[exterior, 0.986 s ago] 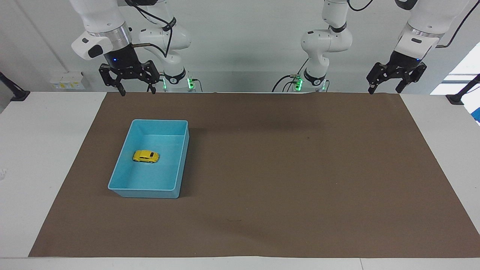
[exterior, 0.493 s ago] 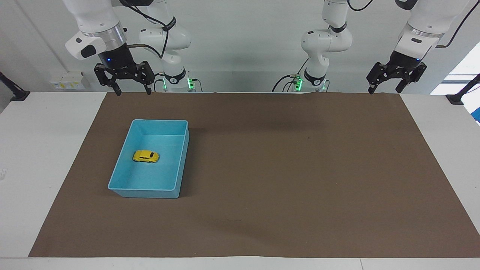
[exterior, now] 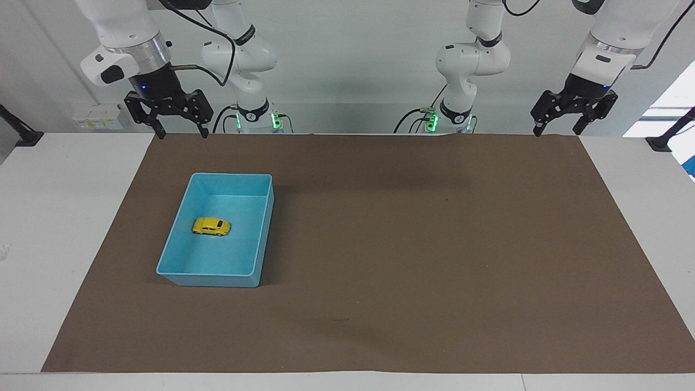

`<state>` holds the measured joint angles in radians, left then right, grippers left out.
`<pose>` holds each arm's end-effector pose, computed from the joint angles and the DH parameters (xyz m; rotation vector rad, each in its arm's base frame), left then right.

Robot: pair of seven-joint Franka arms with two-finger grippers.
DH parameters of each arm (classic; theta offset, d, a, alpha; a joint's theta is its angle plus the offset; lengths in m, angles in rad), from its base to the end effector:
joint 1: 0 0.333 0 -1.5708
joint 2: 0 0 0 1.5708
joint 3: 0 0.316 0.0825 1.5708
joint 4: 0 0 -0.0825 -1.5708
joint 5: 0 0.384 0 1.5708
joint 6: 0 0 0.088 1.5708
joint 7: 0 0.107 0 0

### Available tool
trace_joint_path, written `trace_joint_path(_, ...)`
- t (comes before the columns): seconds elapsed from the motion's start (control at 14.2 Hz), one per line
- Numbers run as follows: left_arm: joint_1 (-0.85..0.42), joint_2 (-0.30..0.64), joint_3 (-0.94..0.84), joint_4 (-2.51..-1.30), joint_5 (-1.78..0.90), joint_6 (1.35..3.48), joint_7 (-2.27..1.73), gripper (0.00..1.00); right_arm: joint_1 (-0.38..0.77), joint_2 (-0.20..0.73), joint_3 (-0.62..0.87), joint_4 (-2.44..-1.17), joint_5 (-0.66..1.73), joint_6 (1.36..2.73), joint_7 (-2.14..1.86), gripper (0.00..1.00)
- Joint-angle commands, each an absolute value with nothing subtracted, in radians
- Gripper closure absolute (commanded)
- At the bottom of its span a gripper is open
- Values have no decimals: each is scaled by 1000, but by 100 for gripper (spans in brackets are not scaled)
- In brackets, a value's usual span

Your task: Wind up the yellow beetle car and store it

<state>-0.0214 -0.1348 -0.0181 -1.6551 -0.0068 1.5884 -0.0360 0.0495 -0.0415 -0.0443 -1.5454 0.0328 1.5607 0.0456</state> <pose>0.5133 -0.0217 0.6582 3.1329 -0.0055 0.1063 0.5409 0.0058 0.6583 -3.1037 0.0608 -0.0867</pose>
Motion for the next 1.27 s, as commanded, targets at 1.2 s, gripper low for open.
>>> trace_joint_path(1.2, -6, -144, -26, -1649, -21, 1568, -34, 0, 60, -35, -35, -1529, 58, 1557, 61, 0)
